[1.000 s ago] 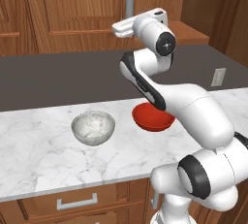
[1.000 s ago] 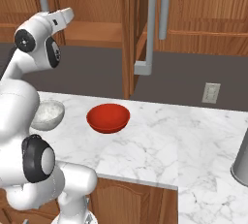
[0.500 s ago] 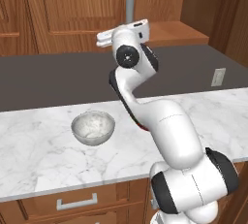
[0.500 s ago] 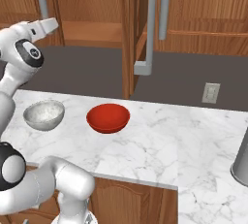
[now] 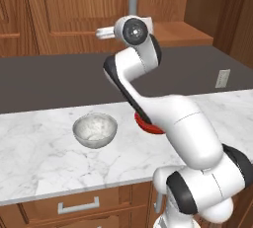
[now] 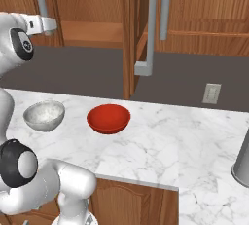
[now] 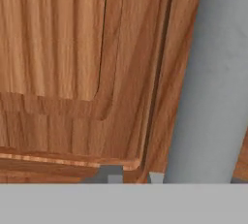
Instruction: Open the cabinet. Pick the bowls from the counter and place them in the cabinet. Then close the cabinet.
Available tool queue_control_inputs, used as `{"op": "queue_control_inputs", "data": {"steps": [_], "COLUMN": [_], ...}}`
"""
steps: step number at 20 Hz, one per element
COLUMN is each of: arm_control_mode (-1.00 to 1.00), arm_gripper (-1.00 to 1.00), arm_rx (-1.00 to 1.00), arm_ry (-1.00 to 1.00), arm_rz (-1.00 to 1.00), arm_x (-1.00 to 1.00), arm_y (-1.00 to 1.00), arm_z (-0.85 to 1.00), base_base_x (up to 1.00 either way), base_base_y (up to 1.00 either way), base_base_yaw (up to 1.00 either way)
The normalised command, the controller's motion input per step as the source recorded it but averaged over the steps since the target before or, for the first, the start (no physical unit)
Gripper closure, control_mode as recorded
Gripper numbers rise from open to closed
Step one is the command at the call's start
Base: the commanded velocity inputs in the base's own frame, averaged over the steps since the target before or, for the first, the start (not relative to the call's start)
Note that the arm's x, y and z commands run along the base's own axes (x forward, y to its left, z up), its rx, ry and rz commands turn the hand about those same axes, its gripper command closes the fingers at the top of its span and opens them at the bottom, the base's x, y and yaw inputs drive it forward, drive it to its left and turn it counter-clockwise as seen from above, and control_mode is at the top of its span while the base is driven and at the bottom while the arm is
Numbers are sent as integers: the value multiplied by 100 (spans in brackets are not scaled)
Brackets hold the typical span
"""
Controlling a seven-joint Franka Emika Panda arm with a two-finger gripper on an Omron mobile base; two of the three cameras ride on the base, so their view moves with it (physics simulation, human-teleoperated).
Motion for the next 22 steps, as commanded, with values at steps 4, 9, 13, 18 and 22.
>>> {"op": "queue_control_inputs", "data": {"steps": [4,9,13,18,22], "arm_control_mode": [-100,-100,-100,-100,-100], "arm_gripper": [100,100,100,100,100], "arm_rx": [5,0,0,0,0], "arm_ry": [7,-6,-8,-2,-1], "arm_rz": [15,8,1,0,0], "arm_x": [-66,-74,-54,-38,-35], "arm_y": [100,100,100,100,100], "arm_z": [-70,-100,-100,-100,-90], "base_base_x": [0,0,0,0,0], "base_base_y": [0,0,0,0,0], "base_base_yaw": [0,0,0,0,0]}}
